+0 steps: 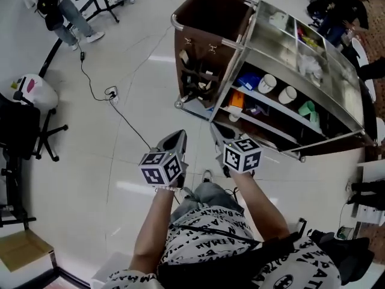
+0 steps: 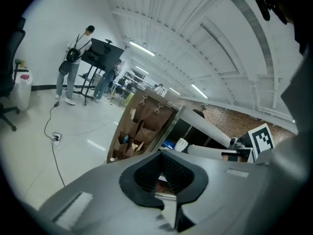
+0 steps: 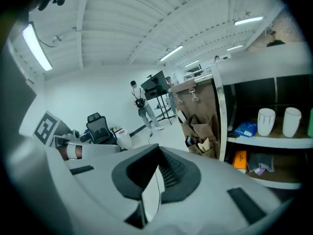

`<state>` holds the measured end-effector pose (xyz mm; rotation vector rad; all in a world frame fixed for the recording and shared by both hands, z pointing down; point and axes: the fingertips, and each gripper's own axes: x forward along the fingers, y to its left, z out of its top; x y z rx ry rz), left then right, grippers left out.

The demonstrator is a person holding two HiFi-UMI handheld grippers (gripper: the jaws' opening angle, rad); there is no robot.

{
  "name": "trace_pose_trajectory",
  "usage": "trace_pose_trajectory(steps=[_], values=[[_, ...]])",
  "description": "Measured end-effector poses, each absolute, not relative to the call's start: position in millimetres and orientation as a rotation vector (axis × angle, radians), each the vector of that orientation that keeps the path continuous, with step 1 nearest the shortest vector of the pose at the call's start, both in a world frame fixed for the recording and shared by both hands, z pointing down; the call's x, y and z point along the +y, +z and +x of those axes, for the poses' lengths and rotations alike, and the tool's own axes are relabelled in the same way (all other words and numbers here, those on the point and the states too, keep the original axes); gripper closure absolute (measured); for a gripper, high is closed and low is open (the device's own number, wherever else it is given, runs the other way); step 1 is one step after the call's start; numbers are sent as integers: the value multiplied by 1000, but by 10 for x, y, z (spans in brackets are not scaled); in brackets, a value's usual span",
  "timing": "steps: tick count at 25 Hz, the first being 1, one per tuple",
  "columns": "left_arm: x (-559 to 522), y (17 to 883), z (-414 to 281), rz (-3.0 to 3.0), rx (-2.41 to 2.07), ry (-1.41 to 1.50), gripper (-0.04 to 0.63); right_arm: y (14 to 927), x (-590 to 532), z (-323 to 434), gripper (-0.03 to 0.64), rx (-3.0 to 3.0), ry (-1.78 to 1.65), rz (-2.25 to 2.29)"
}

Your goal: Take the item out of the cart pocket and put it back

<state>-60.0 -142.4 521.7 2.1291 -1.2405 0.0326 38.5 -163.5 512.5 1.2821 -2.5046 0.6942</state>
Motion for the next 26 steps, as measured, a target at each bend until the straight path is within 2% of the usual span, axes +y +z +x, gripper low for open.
trace_pose_trajectory(steps=[11,26], values=[[-940,5004,213,2226,-1139,64,598,5030,-1017,907,615,-2521,745,1347],[-762,4879,489,2204,-1224,21,598,4873,-979,1209,615,-2569,671,1268]])
